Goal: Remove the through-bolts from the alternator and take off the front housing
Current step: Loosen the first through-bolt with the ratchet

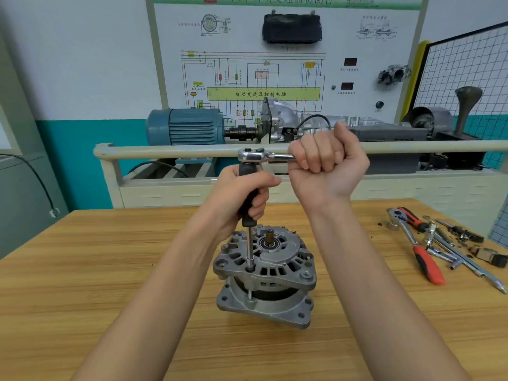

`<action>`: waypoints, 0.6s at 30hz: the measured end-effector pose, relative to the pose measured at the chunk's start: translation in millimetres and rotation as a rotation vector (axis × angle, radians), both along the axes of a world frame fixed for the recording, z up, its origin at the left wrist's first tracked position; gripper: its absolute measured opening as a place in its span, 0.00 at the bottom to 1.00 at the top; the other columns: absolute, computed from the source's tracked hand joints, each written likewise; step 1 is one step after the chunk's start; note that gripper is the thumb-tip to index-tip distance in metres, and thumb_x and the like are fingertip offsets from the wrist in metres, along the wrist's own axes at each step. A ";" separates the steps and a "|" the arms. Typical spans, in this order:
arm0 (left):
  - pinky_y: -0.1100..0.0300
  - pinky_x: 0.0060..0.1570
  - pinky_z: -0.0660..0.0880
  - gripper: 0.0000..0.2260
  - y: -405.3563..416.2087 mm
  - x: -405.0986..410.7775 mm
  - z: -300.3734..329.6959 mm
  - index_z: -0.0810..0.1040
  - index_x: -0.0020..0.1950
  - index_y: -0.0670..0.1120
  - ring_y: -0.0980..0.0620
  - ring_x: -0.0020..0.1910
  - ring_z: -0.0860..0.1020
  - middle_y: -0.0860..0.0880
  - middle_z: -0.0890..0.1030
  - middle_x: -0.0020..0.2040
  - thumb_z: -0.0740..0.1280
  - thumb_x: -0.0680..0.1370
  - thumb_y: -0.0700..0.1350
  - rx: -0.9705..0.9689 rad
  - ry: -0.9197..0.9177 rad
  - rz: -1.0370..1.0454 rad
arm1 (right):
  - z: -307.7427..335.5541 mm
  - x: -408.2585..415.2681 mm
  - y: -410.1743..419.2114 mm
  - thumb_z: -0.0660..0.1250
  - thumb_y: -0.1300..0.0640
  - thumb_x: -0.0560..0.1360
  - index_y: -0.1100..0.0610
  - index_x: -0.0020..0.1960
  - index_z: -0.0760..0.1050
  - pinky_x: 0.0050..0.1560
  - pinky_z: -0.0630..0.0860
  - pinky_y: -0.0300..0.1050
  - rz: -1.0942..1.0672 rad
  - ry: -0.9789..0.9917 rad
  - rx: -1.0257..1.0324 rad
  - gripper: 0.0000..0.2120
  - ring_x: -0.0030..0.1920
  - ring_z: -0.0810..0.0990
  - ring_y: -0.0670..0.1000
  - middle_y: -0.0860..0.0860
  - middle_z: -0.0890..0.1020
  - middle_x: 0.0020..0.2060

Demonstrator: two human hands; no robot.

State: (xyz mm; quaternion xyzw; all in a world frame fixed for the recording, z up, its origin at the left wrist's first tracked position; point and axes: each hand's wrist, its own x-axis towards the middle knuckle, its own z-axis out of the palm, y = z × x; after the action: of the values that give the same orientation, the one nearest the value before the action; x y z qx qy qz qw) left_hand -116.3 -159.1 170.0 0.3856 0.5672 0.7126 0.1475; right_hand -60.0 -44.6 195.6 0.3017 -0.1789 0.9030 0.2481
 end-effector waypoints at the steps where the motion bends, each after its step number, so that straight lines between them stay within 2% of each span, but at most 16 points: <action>1: 0.64 0.23 0.60 0.15 0.2 -0.5 0.9 0.68 0.24 0.47 0.53 0.18 0.61 0.50 0.65 0.21 0.68 0.69 0.39 0.001 0.005 -0.046 | -0.4 -4.3 4.3 0.56 0.60 0.72 0.55 0.18 0.60 0.22 0.55 0.38 0.086 -0.018 -0.065 0.23 0.22 0.50 0.46 0.47 0.57 0.14; 4: 0.68 0.20 0.57 0.16 6.2 1.1 1.2 0.66 0.24 0.46 0.56 0.15 0.58 0.51 0.62 0.18 0.66 0.70 0.40 0.010 -0.056 -0.186 | -3.4 -10.2 12.2 0.56 0.60 0.73 0.55 0.19 0.59 0.23 0.53 0.37 0.201 -0.033 -0.176 0.23 0.22 0.49 0.45 0.48 0.56 0.15; 7: 0.70 0.19 0.53 0.21 10.1 1.6 0.1 0.64 0.22 0.48 0.58 0.14 0.55 0.53 0.59 0.17 0.65 0.73 0.41 -0.022 -0.091 -0.205 | -6.2 -2.4 10.3 0.56 0.60 0.73 0.55 0.19 0.60 0.22 0.56 0.38 0.113 -0.024 -0.158 0.23 0.21 0.50 0.46 0.47 0.59 0.14; 10: 0.70 0.19 0.53 0.25 12.4 4.5 -0.5 0.63 0.21 0.49 0.57 0.15 0.54 0.53 0.59 0.17 0.61 0.77 0.37 0.006 -0.089 -0.038 | -9.0 10.1 0.8 0.54 0.60 0.75 0.54 0.19 0.61 0.23 0.58 0.39 -0.103 0.012 -0.007 0.25 0.21 0.53 0.47 0.47 0.59 0.15; 12: 0.69 0.20 0.53 0.23 16.7 8.1 -1.0 0.62 0.23 0.48 0.56 0.16 0.54 0.53 0.59 0.18 0.61 0.77 0.36 0.031 -0.100 0.122 | -10.8 17.1 -12.4 0.53 0.62 0.77 0.52 0.20 0.64 0.26 0.58 0.41 -0.323 0.085 0.164 0.26 0.21 0.55 0.46 0.47 0.58 0.16; 15: 0.68 0.21 0.53 0.19 23.9 12.2 -2.2 0.61 0.27 0.47 0.54 0.18 0.54 0.53 0.60 0.19 0.62 0.75 0.36 0.055 -0.106 0.308 | -15.2 21.0 -34.9 0.57 0.63 0.74 0.50 0.24 0.66 0.27 0.56 0.42 -0.671 0.218 0.312 0.22 0.21 0.60 0.46 0.48 0.61 0.18; 18: 0.67 0.21 0.54 0.18 25.8 13.7 -3.7 0.61 0.28 0.47 0.55 0.19 0.55 0.53 0.61 0.19 0.63 0.75 0.36 0.072 -0.096 0.368 | -16.0 20.9 -42.2 0.58 0.63 0.73 0.49 0.25 0.65 0.28 0.56 0.42 -0.765 0.253 0.343 0.20 0.21 0.61 0.46 0.49 0.61 0.19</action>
State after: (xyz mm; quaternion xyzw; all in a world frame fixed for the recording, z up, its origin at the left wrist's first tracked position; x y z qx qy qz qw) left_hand -102.7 -133.3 166.3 0.2460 0.5948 0.7648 0.0275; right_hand -39.1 -86.8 179.7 0.3587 -0.3935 0.6592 0.5310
